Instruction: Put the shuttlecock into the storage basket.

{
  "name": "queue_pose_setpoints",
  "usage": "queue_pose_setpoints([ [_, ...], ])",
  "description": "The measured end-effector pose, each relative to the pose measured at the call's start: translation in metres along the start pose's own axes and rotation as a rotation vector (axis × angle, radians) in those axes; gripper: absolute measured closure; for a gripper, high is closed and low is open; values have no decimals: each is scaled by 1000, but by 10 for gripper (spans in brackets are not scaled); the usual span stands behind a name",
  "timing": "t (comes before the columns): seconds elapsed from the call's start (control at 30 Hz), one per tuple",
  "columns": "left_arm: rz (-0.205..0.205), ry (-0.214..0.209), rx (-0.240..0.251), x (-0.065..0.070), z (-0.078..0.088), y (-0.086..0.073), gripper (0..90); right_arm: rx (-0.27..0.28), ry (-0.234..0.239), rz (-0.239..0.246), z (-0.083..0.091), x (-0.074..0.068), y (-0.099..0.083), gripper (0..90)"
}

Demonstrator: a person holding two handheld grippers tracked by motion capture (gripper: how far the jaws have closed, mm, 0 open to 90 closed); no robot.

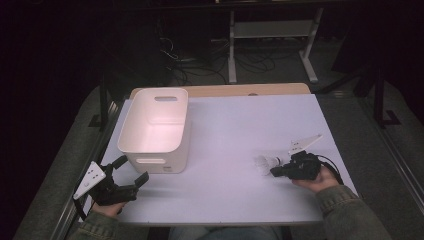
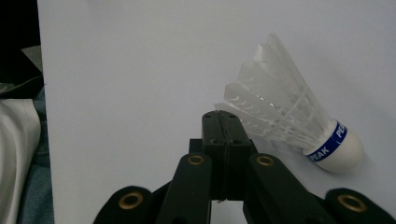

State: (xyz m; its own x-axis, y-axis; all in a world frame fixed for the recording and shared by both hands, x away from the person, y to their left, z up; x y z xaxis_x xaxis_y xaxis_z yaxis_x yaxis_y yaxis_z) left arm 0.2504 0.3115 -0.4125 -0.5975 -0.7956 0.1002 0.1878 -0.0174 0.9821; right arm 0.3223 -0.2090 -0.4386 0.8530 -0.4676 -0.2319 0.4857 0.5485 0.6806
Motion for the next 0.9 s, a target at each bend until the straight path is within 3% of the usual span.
queue_pose_setpoints([
  [0.9,6,1,0,0,0,0,0,-36,-9,-4,-15,11,3,888],
])
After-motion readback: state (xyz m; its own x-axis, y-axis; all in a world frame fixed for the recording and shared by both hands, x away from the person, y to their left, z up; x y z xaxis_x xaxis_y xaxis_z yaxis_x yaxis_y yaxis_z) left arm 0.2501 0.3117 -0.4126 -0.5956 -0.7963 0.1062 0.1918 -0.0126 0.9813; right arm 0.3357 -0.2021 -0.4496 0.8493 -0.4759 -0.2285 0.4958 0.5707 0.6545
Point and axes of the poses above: each handheld gripper's, and its own axes: z roughly backward along the jaws, y roughly out of its top, x roughly to its right, the point moved 2 cm from there along -z, roughly forward along the jaws
